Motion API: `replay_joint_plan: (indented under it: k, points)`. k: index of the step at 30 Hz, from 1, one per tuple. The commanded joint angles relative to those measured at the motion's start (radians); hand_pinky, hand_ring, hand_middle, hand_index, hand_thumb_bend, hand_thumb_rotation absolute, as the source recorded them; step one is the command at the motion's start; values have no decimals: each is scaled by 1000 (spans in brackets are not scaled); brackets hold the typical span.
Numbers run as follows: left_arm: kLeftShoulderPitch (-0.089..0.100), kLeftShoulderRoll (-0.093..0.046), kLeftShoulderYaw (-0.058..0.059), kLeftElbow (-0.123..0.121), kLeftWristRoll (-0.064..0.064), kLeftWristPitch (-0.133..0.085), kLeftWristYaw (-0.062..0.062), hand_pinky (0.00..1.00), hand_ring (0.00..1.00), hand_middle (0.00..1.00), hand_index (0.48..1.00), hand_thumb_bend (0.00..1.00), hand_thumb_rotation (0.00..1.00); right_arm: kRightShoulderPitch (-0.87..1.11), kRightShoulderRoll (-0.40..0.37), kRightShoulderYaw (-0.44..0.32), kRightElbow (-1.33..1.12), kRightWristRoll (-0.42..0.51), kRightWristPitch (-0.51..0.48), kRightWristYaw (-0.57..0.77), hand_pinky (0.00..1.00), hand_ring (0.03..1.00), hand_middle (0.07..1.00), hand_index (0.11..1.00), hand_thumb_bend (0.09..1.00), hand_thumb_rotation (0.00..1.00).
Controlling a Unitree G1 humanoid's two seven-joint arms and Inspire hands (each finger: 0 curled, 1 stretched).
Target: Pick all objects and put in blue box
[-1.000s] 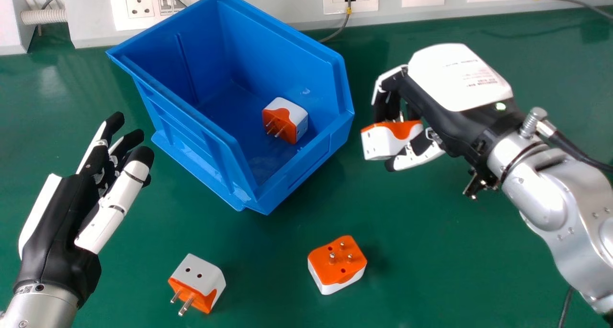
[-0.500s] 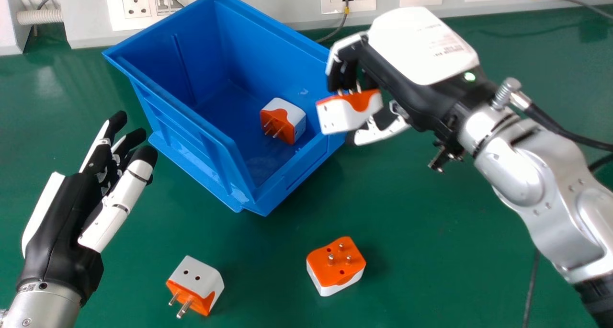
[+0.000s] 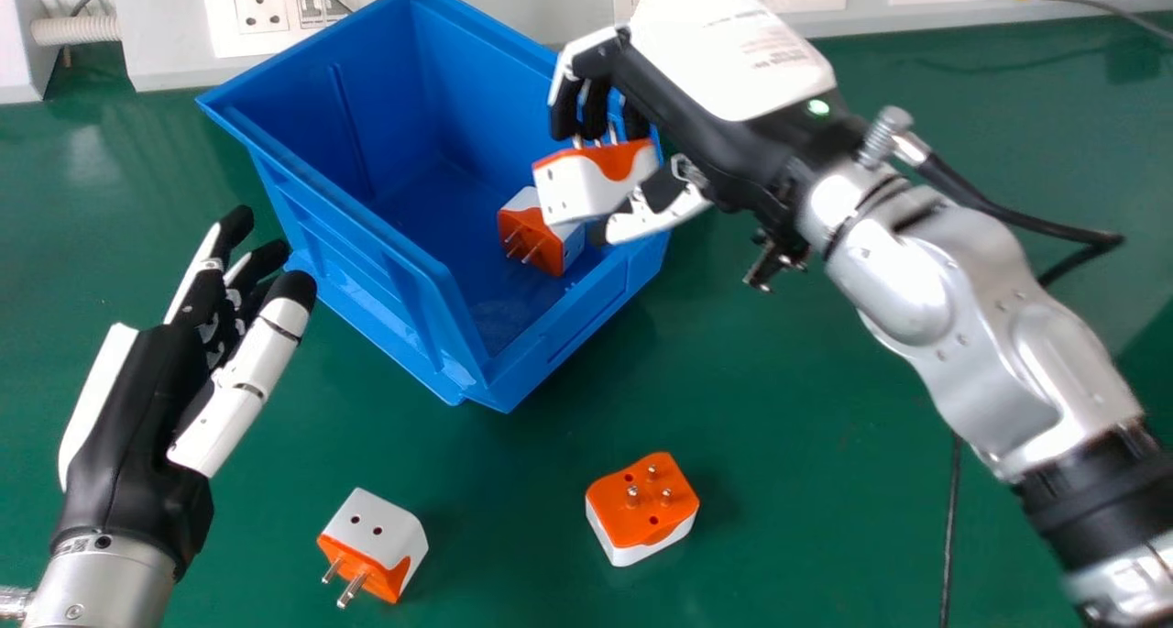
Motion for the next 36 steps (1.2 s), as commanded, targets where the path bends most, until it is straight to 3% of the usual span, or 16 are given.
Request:
replay_joint_plan:
  k: [1,9,16,24,36]
  points:
    - [-2,2,2,-30,8,-1,8,847,917,935,967,452,686,-83,37,10,42,-10,7,-52,338,427,529,515,492,0]
    - [1,0,-2,-33,5,2,8,842,912,932,966,461,689,-220,168,43,310,-4,30,-133,338,432,536,508,492,0]
    - [14,-14,-18,-69,15,20,20,837,908,929,963,468,690,-352,235,106,540,-42,55,-217,337,433,544,502,491,0]
    - [35,-20,-30,-95,21,19,22,837,907,929,962,468,691,-439,280,165,727,-60,54,-323,337,435,547,501,492,0]
    - [43,-18,-36,-98,28,11,25,837,908,928,959,472,693,-481,304,208,831,-56,59,-339,345,447,552,483,494,0]
